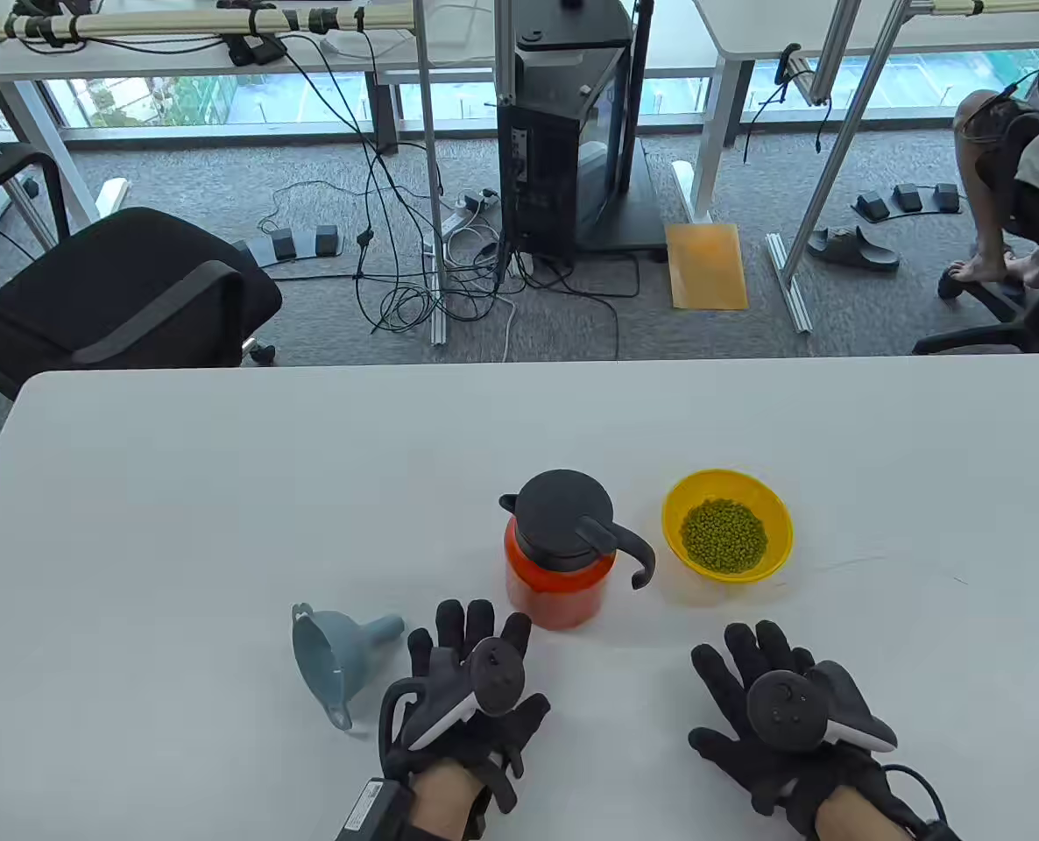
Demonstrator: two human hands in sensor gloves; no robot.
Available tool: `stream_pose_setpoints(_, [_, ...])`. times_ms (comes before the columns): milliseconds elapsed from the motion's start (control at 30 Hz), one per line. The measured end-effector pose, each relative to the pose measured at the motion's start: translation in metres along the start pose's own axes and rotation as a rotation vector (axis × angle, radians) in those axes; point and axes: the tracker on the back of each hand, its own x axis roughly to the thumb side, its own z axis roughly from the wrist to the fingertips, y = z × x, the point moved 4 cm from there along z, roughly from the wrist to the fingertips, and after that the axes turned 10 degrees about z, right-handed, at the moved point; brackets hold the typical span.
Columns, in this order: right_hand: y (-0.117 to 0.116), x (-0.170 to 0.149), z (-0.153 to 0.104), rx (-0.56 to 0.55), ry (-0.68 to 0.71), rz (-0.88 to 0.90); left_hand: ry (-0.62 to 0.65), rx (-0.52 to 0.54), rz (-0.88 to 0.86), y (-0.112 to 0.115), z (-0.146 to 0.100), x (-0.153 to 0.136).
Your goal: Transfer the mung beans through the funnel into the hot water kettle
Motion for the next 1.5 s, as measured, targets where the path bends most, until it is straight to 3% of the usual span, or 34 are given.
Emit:
stream_pose_setpoints(633, [0.000,0.002,-0.001,0.001,-0.024,-0.031,0.017,0.001,-0.022,0.000,0.003,0.001])
stream_pose_setpoints(867, [0.035,0.024,-0.007,-0.119,0.026,-0.011,0.023,0.016,-0.032,-0.004,0.002,0.001])
stream_pose_setpoints(1067, [0.069,0.048,0.004,-0.160,0.076,0.055,0.027,0.014,-0.039,-0.004,0.002,0.002])
stream_pose_setpoints(1367, [0.123,0.103,0.045,-0.201,0.186,0.080,0.030,0.012,-0.043,-0.003,0.003,0.002])
stream_pose_setpoints(1500, [0.139,0.124,0.076,-0.172,0.191,0.102,0.034,0.008,-0.044,-0.003,0.004,0.003])
